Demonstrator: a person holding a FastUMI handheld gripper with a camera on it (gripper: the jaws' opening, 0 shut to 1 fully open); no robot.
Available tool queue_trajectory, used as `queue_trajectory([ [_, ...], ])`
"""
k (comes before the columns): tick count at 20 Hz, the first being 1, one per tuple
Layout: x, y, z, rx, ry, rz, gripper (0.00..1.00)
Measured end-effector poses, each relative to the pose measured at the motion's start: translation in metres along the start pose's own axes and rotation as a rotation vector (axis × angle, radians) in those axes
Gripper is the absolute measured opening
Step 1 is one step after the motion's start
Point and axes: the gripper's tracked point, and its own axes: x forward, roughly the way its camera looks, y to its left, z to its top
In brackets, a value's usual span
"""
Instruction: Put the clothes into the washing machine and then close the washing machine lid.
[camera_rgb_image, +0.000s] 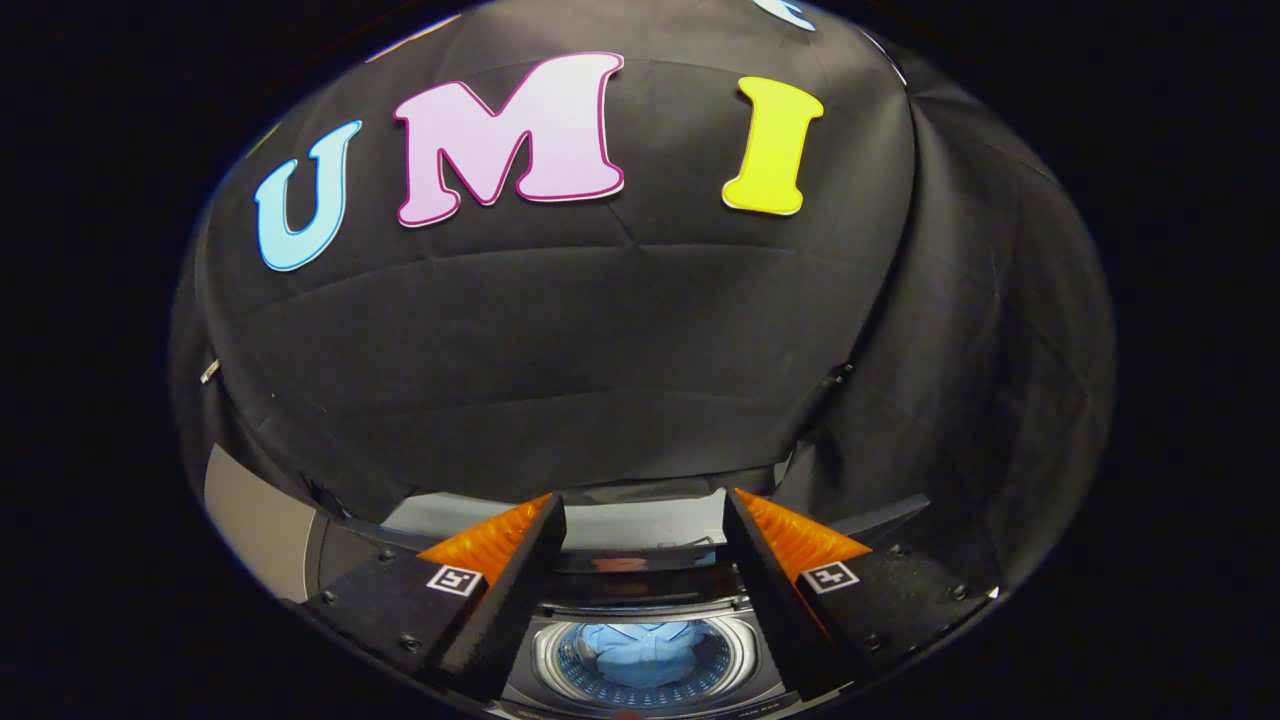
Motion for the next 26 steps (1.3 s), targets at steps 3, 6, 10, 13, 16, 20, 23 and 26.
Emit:
queue_trajectory([
  [3, -0.004, 0.0, -0.004, -0.009, 0.001, -0.018, 1.0],
  [6, -0.014, -0.002, -0.008, -0.018, -0.011, -0.031, 1.0],
  [10, -0.029, -0.004, -0.017, -0.009, -0.04, -0.038, 1.0],
  [13, -0.042, -0.005, -0.029, -0.006, -0.046, -0.044, 1.0],
  [16, -0.058, -0.007, -0.04, -0.006, -0.069, -0.04, 1.0],
  [20, -0.072, -0.009, -0.055, -0.004, -0.069, -0.044, 1.0],
  [23, -0.079, -0.01, -0.063, -0.003, -0.076, -0.04, 1.0],
  [26, -0.083, -0.013, -0.077, 0.008, -0.063, -0.037, 1.0],
])
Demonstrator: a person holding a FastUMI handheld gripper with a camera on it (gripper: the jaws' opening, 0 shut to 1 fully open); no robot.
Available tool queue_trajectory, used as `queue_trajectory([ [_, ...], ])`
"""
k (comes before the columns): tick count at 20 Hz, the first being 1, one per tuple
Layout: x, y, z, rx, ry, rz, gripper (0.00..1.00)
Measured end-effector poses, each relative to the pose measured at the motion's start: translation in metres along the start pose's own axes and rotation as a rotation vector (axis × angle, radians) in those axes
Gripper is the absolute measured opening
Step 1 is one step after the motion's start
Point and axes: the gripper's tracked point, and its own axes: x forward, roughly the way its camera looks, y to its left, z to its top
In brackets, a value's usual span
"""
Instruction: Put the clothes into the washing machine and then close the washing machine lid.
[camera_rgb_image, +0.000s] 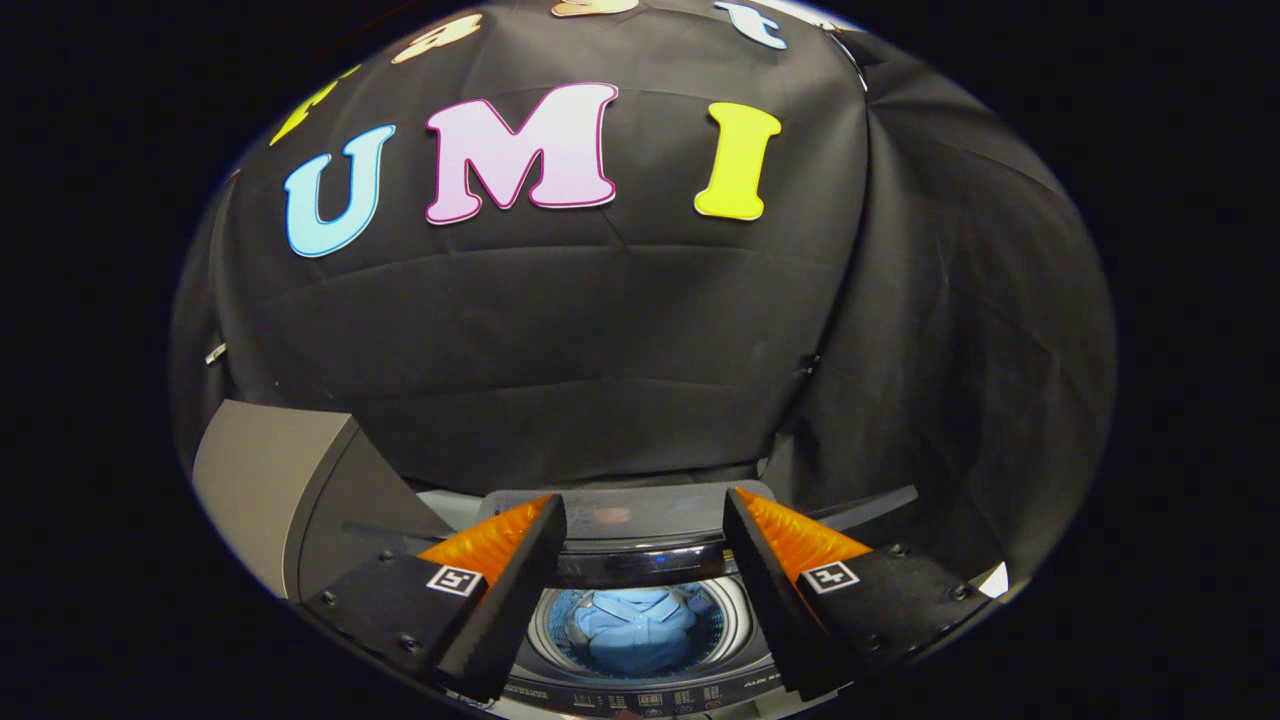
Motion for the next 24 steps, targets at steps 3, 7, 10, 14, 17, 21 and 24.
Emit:
queue_trajectory([
  [3, -0.005, 0.005, -0.036, 0.002, 0.07, 0.032, 0.99],
  [7, 0.003, 0.002, -0.087, 0.039, 0.131, 0.025, 0.99],
  [10, 0.005, -0.005, -0.118, 0.034, 0.168, 0.015, 0.99],
  [14, 0.004, -0.01, -0.136, 0.009, 0.195, -0.001, 0.99],
  [17, 0.007, -0.009, -0.144, -0.009, 0.208, -0.004, 0.99],
  [21, -0.003, -0.011, -0.171, -0.026, 0.248, 0.005, 0.99],
  [24, -0.009, -0.012, -0.168, -0.023, 0.225, 0.014, 0.99],
])
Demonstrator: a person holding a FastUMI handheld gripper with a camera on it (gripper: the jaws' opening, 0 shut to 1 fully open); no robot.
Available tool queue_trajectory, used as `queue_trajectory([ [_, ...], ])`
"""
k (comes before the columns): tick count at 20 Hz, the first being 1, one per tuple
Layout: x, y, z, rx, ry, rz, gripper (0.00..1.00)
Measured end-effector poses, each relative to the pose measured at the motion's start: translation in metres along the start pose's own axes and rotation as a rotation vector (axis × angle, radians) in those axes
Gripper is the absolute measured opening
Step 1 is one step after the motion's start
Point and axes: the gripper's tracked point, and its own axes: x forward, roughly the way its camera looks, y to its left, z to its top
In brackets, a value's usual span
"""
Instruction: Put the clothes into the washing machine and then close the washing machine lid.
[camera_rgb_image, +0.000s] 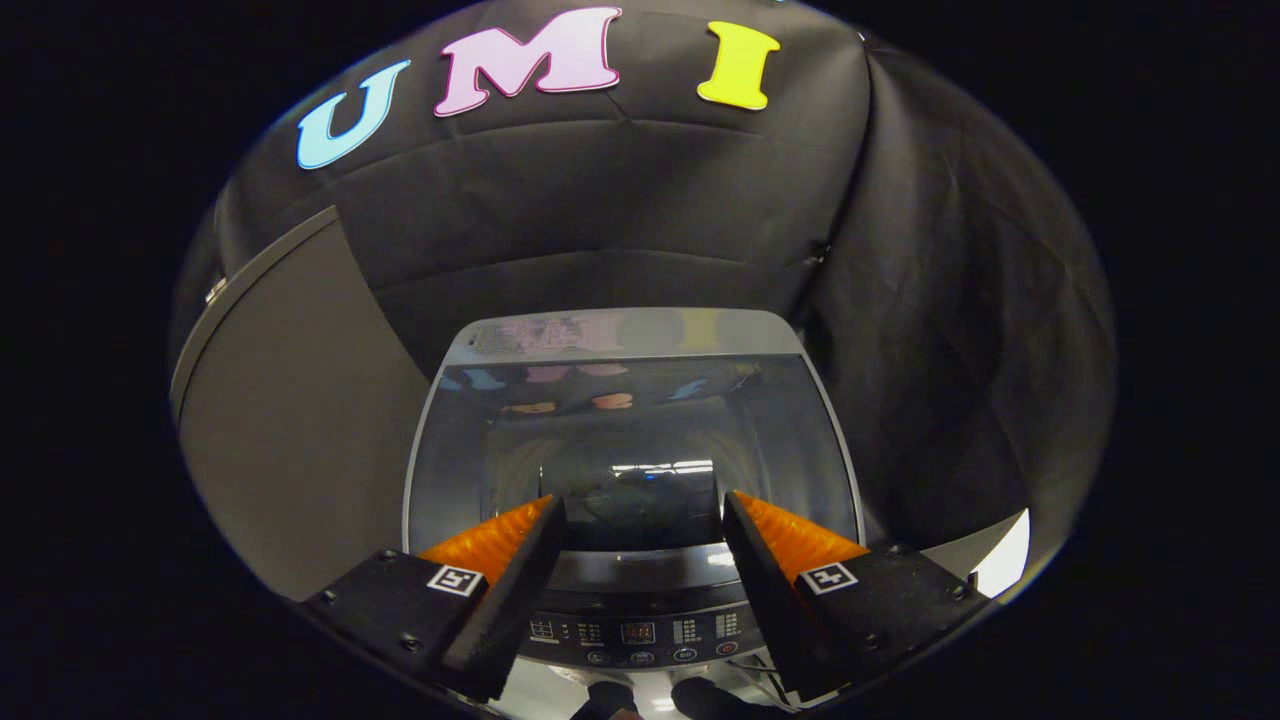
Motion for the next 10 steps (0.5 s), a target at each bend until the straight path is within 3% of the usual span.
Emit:
queue_trajectory([
  [5, -0.041, -0.001, 0.023, -0.04, -0.118, 0.005, 0.99],
  [10, -0.107, 0.015, 0.056, 0.001, -0.32, 0.08, 0.99],
])
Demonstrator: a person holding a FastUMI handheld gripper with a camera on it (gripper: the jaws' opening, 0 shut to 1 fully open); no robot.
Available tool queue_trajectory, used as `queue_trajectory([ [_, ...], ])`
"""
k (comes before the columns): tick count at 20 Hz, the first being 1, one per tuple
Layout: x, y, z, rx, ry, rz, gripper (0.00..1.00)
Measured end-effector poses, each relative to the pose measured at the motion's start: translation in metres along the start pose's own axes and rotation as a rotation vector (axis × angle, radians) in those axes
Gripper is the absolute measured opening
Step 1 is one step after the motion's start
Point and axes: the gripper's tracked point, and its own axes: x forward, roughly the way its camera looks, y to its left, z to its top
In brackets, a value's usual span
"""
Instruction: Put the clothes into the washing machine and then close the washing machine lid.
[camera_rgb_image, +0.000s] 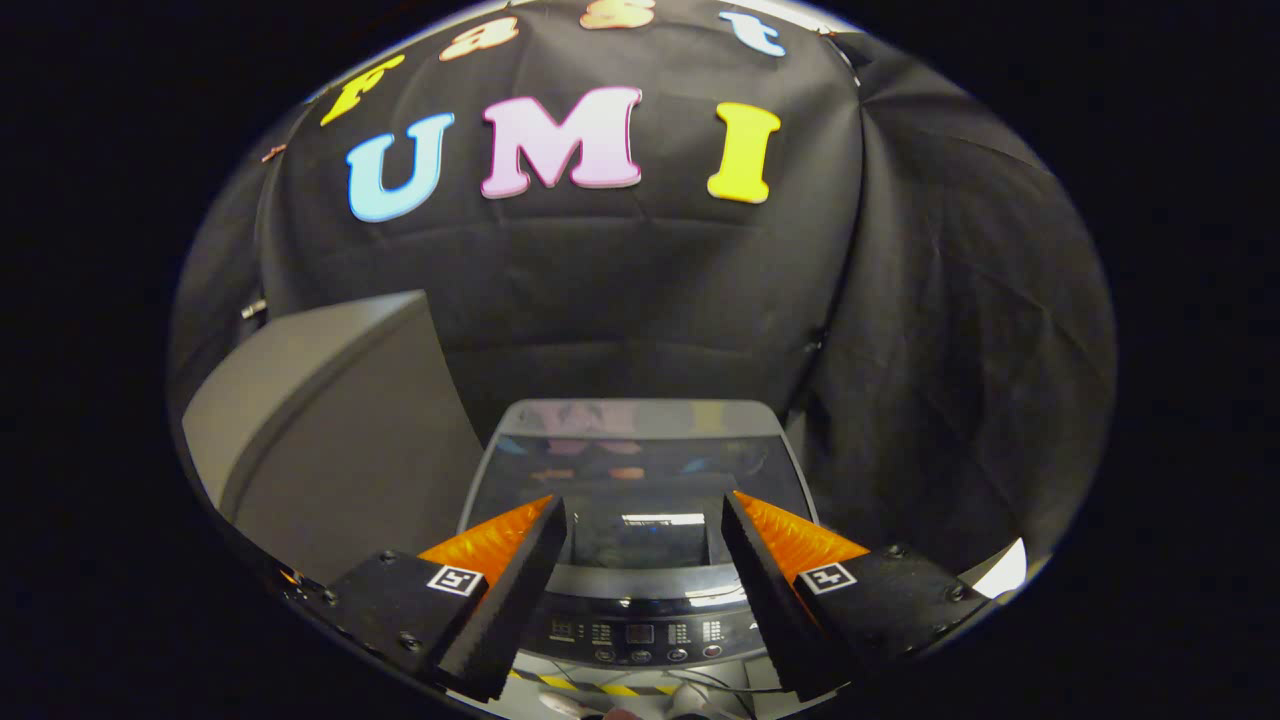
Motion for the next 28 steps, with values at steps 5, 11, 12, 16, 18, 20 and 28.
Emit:
queue_trajectory([
  [5, -0.049, 0.01, 0.048, 0.024, -0.219, 0.054, 0.98],
  [11, -0.101, 0.018, 0.086, 0.043, -0.408, 0.092, 0.98],
  [12, -0.105, 0.018, 0.089, 0.036, -0.426, 0.089, 0.98],
  [16, -0.114, 0.02, 0.093, -0.023, -0.46, 0.079, 0.98],
  [18, -0.122, 0.023, 0.095, -0.016, -0.465, 0.109, 0.98],
  [20, -0.13, 0.026, 0.1, -0.023, -0.475, 0.115, 0.98],
  [28, -0.134, 0.034, 0.119, -0.029, -0.51, 0.13, 0.98],
])
